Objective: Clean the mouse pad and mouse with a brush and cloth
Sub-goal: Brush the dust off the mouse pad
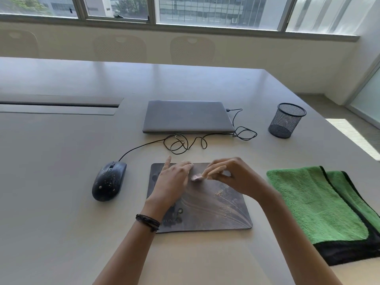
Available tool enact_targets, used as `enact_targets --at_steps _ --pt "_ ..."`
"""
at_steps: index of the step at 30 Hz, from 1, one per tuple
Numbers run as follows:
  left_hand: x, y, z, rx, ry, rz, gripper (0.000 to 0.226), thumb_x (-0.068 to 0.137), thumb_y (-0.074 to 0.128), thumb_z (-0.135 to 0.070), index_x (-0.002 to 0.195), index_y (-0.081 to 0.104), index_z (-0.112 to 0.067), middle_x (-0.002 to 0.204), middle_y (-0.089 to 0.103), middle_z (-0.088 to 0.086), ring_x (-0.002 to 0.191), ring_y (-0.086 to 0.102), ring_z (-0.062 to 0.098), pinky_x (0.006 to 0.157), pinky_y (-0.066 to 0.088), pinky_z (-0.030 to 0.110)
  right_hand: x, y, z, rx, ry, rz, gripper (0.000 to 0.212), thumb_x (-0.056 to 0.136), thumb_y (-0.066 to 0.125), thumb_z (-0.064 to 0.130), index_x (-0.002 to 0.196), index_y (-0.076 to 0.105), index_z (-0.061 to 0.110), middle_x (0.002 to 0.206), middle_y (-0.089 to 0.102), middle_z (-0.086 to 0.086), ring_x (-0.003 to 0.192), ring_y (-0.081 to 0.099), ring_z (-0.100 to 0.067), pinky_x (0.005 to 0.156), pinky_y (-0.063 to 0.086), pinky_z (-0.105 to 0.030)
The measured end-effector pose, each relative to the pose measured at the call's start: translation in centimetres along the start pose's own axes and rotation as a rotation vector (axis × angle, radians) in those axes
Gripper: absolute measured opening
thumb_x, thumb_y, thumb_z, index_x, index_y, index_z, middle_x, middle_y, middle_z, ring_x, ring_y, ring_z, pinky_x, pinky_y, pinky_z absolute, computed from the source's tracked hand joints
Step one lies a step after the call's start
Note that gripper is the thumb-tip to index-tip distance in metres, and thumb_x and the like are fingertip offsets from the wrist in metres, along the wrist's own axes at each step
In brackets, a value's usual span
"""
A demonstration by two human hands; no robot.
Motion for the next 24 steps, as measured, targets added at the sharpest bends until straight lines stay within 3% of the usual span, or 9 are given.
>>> enact_targets --at_steps 4,9,15,18,21,24 --pt "-0.1 -0.1 -0.1 -0.006 0.004 -0.001 0.039 0.098 0.034 -0.015 0.135 0.046 -0.019 0.141 0.047 -0.006 0.125 0.048 0.009 0.118 -0.003 0.035 0.6 0.1 -0.2 -0.051 -0.008 -0.088 0.013 0.084 0.065 0.01 0.092 0.074 0.004 0.091 0.071 -0.005 0.08 0.068 -0.017 0.072 0.053 -0.038" --pt "-0.1 -0.1 -0.1 -0.006 -0.003 0.009 0.039 0.099 0.033 -0.017 0.136 0.045 -0.018 0.143 0.045 -0.006 0.126 0.047 0.009 0.118 -0.004 0.035 0.4 0.4 -0.3 0.005 0.021 0.017 0.013 0.083 0.067 0.01 0.093 0.075 0.009 0.091 0.072 -0.001 0.082 0.068 -0.013 0.074 0.054 -0.034" --pt "0.0 -0.1 -0.1 -0.002 -0.011 0.023 0.039 0.1 0.031 -0.019 0.137 0.044 -0.019 0.144 0.044 -0.007 0.129 0.044 0.008 0.119 -0.004 0.035 0.4 -0.3 -0.7 -0.034 0.007 -0.099 0.011 0.083 0.066 0.009 0.089 0.075 0.006 0.09 0.072 -0.002 0.081 0.068 -0.014 0.07 0.053 -0.041" --pt "0.0 0.0 -0.1 -0.012 -0.016 0.028 0.039 0.099 0.031 -0.019 0.136 0.045 -0.019 0.143 0.045 -0.007 0.128 0.044 0.008 0.119 -0.005 0.036 0.3 0.0 -0.8 -0.023 0.02 -0.05 0.012 0.083 0.067 0.008 0.091 0.075 0.007 0.091 0.072 -0.001 0.083 0.068 -0.013 0.073 0.053 -0.04" --pt "0.0 -0.1 -0.1 -0.017 -0.017 0.035 0.04 0.099 0.031 -0.018 0.137 0.044 -0.019 0.143 0.044 -0.007 0.129 0.043 0.008 0.12 -0.004 0.037 -0.3 -0.5 -1.0 0.002 0.043 -0.009 0.012 0.082 0.067 0.01 0.091 0.075 0.012 0.09 0.072 0.003 0.08 0.067 -0.006 0.071 0.054 -0.032" --pt "-0.1 -0.1 -0.1 -0.018 -0.014 0.04 0.04 0.099 0.031 -0.017 0.136 0.044 -0.019 0.144 0.044 -0.007 0.13 0.042 0.007 0.12 -0.002 0.04 -0.3 -1.0 -0.9 -0.02 0.03 -0.047 0.011 0.083 0.066 0.012 0.089 0.075 0.015 0.086 0.07 0.009 0.07 0.06 0.006 0.06 0.043 -0.013"
Point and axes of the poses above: each hand's wrist, its own x-axis towards the middle knuckle, its own y-axis out of the palm, z = x × y, the point moved 1 cm from there along x, towards the middle knuckle
